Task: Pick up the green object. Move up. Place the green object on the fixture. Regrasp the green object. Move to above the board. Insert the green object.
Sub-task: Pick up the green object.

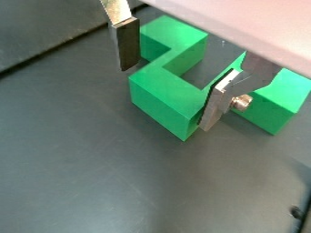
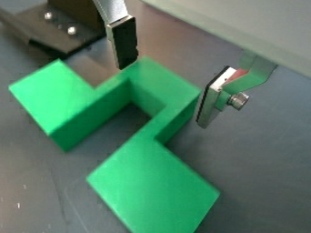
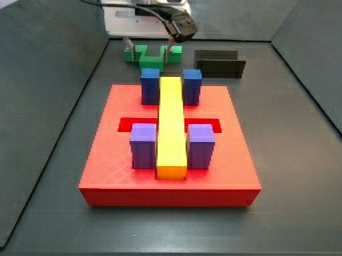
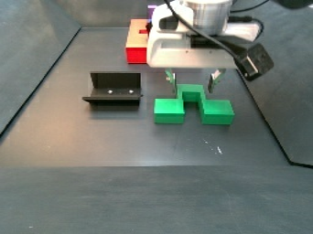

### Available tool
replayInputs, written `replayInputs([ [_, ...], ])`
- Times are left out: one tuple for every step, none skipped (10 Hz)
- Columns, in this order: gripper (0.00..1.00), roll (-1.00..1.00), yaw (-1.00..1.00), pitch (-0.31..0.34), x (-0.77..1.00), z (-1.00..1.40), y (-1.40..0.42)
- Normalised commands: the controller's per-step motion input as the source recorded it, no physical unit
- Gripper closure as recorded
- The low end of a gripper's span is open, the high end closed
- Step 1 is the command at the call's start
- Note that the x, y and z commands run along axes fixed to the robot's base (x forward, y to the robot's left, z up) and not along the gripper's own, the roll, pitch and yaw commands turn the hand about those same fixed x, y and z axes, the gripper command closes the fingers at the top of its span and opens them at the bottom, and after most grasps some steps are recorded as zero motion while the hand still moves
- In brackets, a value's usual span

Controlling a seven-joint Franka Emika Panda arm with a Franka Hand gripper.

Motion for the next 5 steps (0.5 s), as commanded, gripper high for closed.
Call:
replayInputs([
  [0.0,0.0,0.0,0.0,0.0,0.0,0.0],
  [1.0,0.0,0.0,0.0,0.0,0.0,0.0],
  [1.0,0.0,0.0,0.0,0.0,0.0,0.0],
  [1.0,0.0,0.0,0.0,0.0,0.0,0.0],
  [1.0,0.0,0.0,0.0,0.0,0.0,0.0],
])
